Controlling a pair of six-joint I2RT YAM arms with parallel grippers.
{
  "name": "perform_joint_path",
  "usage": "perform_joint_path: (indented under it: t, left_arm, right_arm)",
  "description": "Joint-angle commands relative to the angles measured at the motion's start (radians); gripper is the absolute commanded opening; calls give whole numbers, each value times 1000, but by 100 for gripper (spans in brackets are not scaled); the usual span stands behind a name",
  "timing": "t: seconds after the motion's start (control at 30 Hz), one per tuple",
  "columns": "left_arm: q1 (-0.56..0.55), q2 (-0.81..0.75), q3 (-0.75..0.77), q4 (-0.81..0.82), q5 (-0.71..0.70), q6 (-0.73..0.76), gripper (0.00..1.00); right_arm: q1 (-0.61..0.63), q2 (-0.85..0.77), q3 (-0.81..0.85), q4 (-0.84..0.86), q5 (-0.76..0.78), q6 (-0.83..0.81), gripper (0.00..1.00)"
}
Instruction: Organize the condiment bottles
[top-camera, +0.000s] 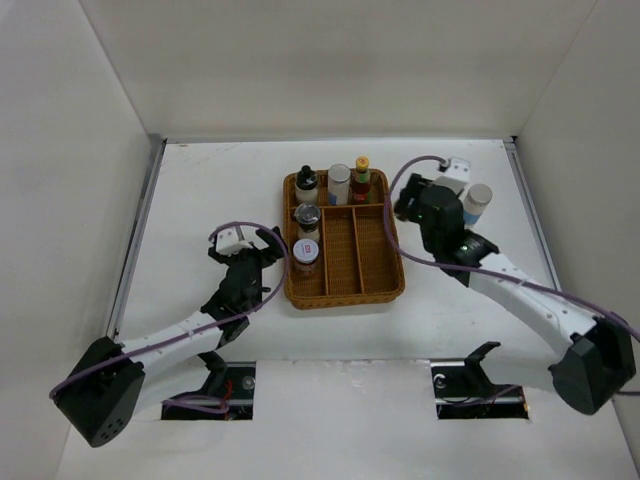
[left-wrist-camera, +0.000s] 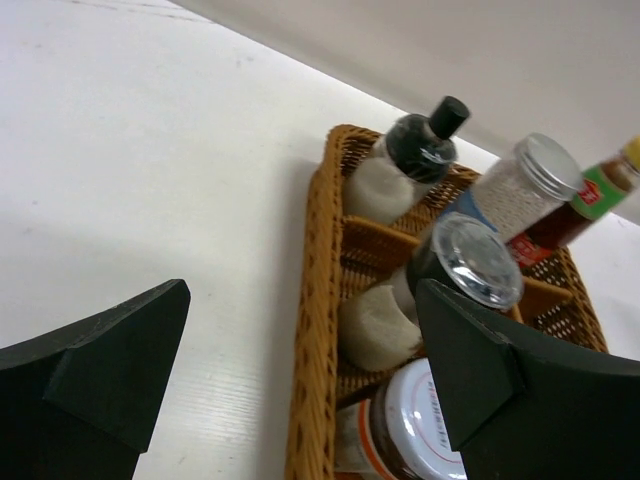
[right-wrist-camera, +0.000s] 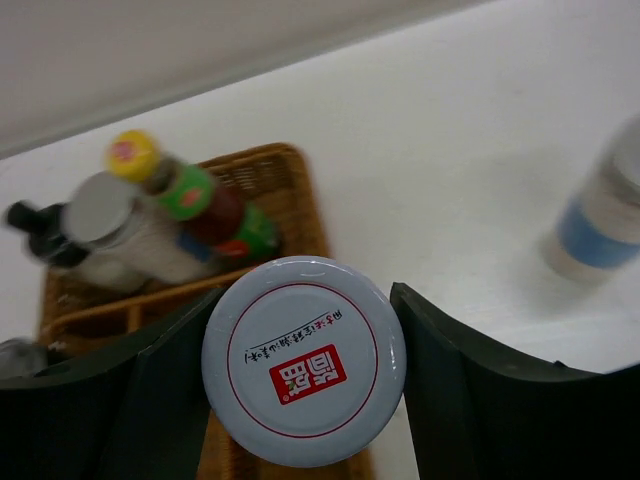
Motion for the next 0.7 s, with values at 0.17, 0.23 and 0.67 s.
perform_joint_path:
  t: [0.17, 0.23, 0.67]
  left_arm:
    - [62, 3, -31, 51, -8, -78, 100]
    - [66, 3, -33, 51, -6, -79, 100]
    - [70, 38, -27, 58, 11, -82, 100]
  right_arm:
    - [187, 310, 226, 246, -114, -29, 53]
    - [198, 376, 256, 265, -137, -26, 53]
    - [226, 646, 316, 366, -134, -16, 58]
